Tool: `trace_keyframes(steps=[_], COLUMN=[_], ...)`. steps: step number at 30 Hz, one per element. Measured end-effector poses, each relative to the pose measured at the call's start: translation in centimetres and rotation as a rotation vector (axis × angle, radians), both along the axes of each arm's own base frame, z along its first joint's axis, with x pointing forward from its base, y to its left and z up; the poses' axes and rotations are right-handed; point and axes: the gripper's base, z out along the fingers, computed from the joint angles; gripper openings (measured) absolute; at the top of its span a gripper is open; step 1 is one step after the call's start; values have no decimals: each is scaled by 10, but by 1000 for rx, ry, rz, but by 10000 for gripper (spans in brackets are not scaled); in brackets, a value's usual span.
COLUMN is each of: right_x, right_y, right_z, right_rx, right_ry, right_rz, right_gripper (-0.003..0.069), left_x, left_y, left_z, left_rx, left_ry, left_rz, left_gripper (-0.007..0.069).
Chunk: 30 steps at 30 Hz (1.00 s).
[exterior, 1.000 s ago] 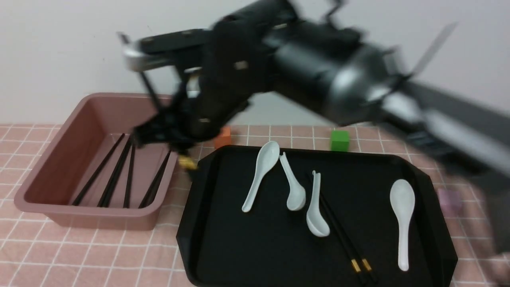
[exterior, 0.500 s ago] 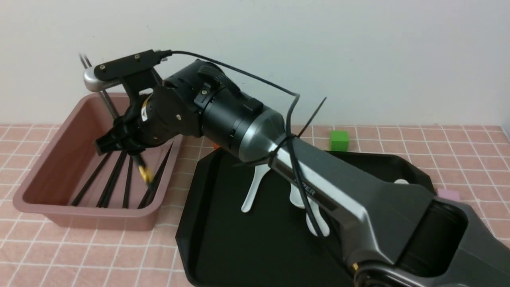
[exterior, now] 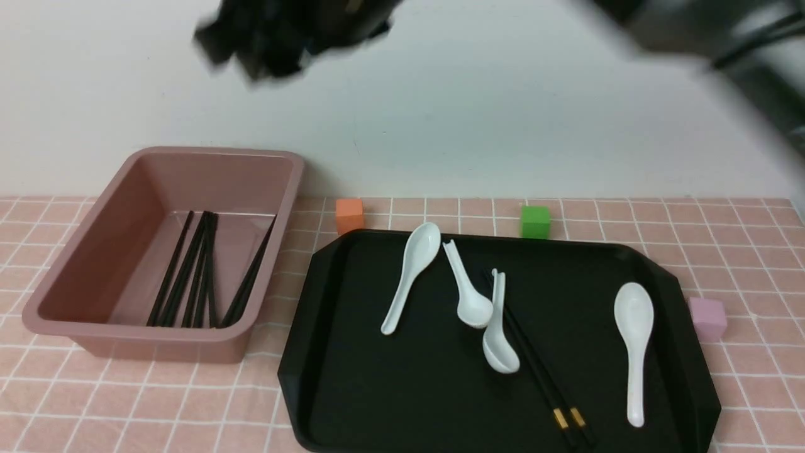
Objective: On pink tablecloth take chopsticks from black tray and put them in box.
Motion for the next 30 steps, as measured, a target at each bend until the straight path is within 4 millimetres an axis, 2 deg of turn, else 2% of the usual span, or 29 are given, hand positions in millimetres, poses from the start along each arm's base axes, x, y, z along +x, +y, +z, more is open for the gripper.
trace_keyframes(steps=[1, 4, 7, 9, 14, 19, 27, 30], right_x=[-11, -34, -57, -71, -97, -118, -130, -137], right_y=[-14, -41, -67, -83, -113, -137, -152, -172], right_z=[14, 30, 25, 9, -33, -57, -57, -66], right_rx=[10, 6, -46, -104, -215, -264, -251, -218], right_ry=[-20, -22, 21, 71, 176, 220, 207, 226], right_rz=[-5, -9, -10, -10, -5, -5, -11, -47], right_gripper=[294, 176, 57, -1, -16, -15, -15, -15], left_x=[0, 0, 0, 0, 0, 0, 0, 0], left_y=[0, 0, 0, 0, 0, 0, 0, 0], left_z=[0, 0, 0, 0, 0, 0, 0, 0], left_rx=[0, 0, 0, 0, 0, 0, 0, 0], left_ry=[0, 0, 0, 0, 0, 0, 0, 0], left_rz=[0, 0, 0, 0, 0, 0, 0, 0], left_gripper=[239, 239, 239, 239, 239, 239, 239, 239])
